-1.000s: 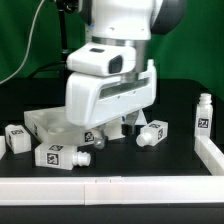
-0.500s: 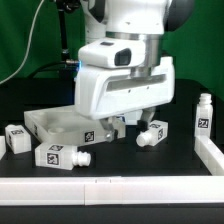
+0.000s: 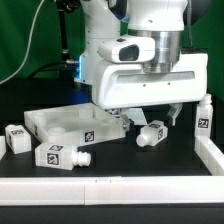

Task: Assemble one leg

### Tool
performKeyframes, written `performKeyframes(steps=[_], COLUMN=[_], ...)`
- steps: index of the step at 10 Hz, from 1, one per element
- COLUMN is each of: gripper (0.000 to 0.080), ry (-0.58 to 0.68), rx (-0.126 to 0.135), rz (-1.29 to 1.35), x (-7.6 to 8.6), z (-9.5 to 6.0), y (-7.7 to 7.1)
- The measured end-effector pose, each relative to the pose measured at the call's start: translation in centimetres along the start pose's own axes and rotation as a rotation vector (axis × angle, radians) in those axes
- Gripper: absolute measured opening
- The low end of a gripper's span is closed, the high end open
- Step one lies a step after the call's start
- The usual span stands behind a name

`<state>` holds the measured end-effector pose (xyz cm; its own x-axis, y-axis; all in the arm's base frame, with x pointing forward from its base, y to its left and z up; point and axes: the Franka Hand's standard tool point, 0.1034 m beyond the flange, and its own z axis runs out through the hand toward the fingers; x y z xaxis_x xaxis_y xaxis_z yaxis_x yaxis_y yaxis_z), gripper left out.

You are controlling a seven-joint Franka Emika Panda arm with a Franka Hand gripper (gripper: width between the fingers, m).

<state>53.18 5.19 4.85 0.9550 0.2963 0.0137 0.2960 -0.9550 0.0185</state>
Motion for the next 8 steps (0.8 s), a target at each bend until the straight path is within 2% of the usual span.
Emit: performKeyframes(steps=[3,5,6,8], gripper=[0.0649,0.0649,0.0649,0.0649], ry=[-0.001,-0.035,-0.038,-0.038], rx=[0.0,0.039,0.054,0.054], rz=[0.002,0.302,0.338,0.325], x=[0.0,-0.7,-0.8,-0.8], z=[0.0,0.1,0.3,0.3], y=[0.0,-1.1,-1.0,-1.0])
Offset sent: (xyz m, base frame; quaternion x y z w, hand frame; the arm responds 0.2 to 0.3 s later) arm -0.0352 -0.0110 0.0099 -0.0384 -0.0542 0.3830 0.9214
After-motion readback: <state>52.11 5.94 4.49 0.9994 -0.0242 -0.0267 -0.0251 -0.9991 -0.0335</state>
